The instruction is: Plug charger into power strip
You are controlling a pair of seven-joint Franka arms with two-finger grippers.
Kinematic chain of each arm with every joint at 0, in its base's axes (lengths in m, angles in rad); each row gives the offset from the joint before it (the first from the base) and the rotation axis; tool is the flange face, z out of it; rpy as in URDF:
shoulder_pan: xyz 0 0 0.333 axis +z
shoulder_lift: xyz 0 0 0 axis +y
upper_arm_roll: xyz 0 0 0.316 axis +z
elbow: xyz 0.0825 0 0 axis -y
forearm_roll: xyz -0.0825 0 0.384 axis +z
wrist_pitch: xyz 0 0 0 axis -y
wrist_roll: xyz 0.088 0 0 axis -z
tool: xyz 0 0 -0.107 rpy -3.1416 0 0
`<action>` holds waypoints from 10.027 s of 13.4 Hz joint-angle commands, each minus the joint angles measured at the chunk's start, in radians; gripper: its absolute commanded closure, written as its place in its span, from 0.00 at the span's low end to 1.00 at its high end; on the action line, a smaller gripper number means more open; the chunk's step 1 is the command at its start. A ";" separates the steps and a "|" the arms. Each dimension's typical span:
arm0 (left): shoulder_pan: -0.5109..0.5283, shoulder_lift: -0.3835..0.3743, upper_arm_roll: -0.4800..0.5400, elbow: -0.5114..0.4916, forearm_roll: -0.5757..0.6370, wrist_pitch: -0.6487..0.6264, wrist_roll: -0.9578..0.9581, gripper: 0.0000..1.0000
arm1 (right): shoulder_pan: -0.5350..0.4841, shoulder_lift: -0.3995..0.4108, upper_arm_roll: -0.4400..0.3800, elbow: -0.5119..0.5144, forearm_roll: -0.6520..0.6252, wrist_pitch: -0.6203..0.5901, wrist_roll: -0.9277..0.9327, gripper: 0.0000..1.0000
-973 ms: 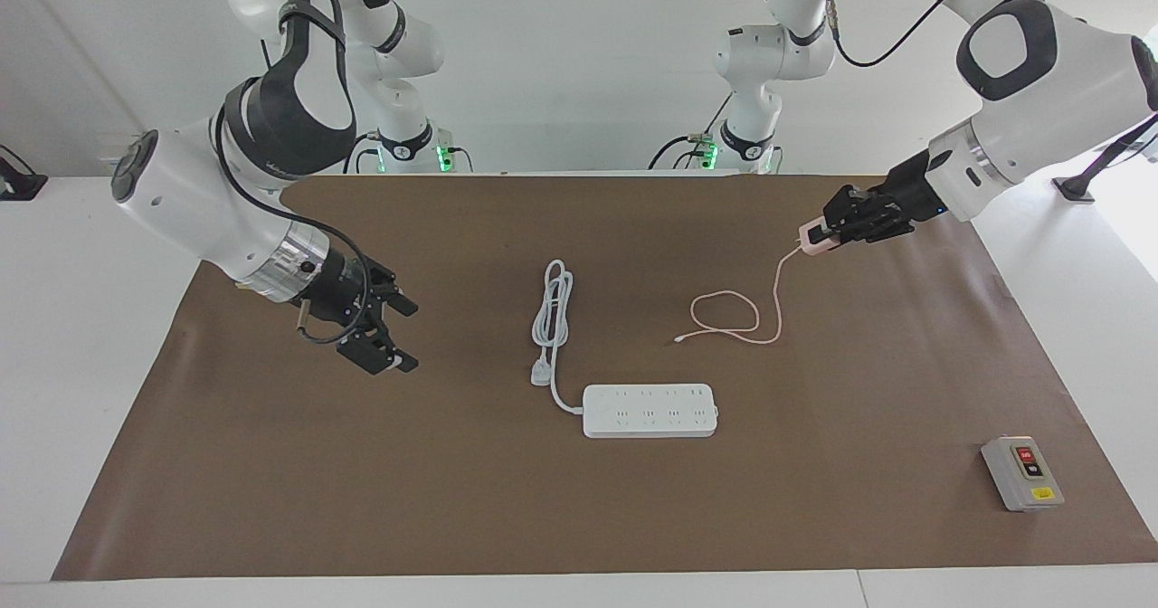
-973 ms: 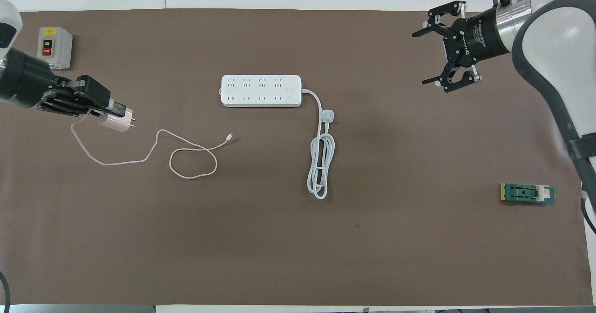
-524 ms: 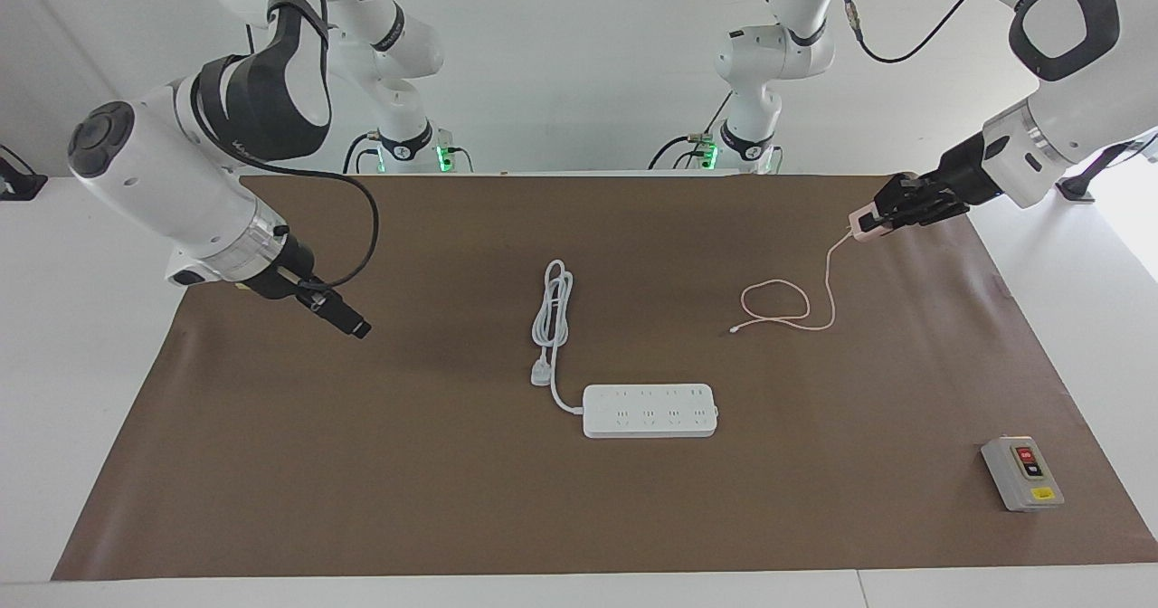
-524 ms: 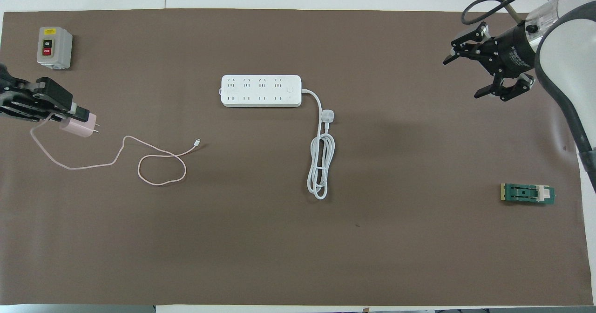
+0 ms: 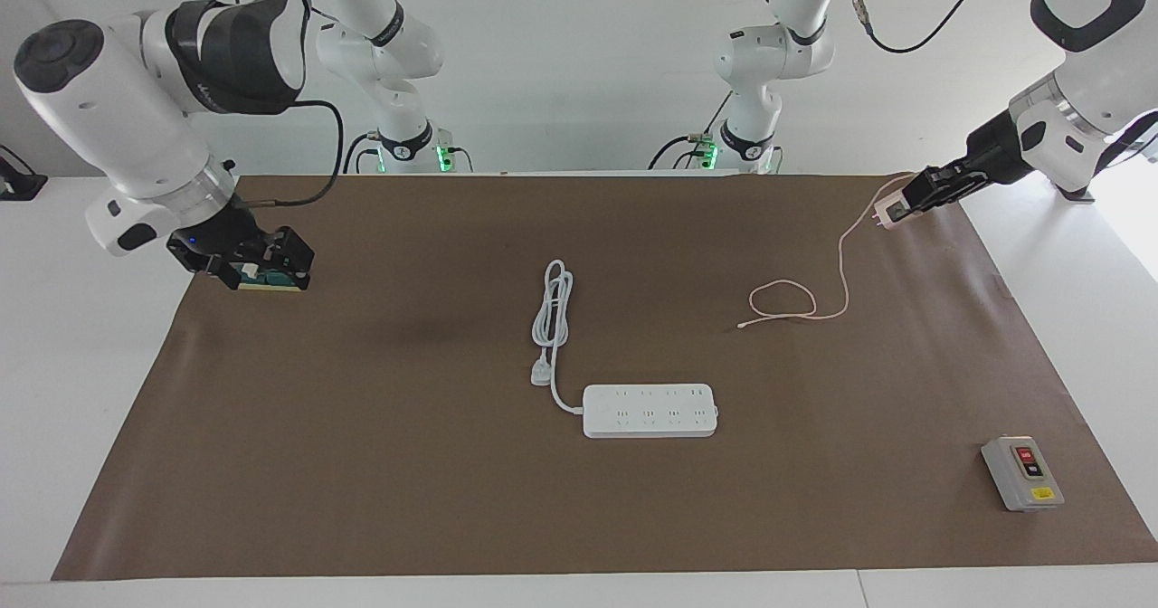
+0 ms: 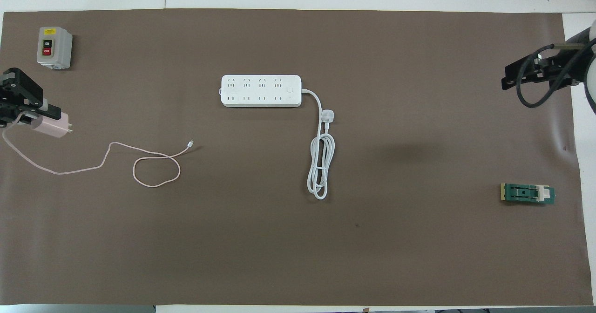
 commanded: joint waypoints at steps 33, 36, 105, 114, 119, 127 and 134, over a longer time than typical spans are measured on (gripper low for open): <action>-0.477 0.370 0.003 -0.054 0.346 0.669 -1.673 1.00 | -0.060 -0.241 0.014 -0.145 -0.053 -0.140 -0.048 0.00; -0.482 0.373 0.005 -0.087 0.348 0.675 -1.674 1.00 | -0.058 -0.244 0.015 -0.149 -0.051 -0.148 -0.053 0.00; -0.425 0.219 0.007 -0.114 0.357 0.580 -1.347 0.00 | -0.058 -0.247 0.015 -0.151 -0.051 -0.149 -0.053 0.00; -0.144 -0.017 0.008 -0.045 0.346 0.272 -0.284 0.00 | -0.057 -0.247 0.015 -0.151 -0.051 -0.149 -0.053 0.00; -0.100 -0.155 0.007 -0.059 0.343 0.187 0.030 0.00 | -0.058 -0.247 0.015 -0.151 -0.051 -0.149 -0.053 0.00; -0.121 -0.245 -0.053 -0.180 0.339 0.077 0.188 0.00 | -0.057 -0.247 0.015 -0.151 -0.051 -0.149 -0.053 0.00; -0.135 -0.252 -0.075 -0.254 0.335 0.123 0.194 0.00 | -0.060 -0.247 0.015 -0.151 -0.051 -0.149 -0.053 0.00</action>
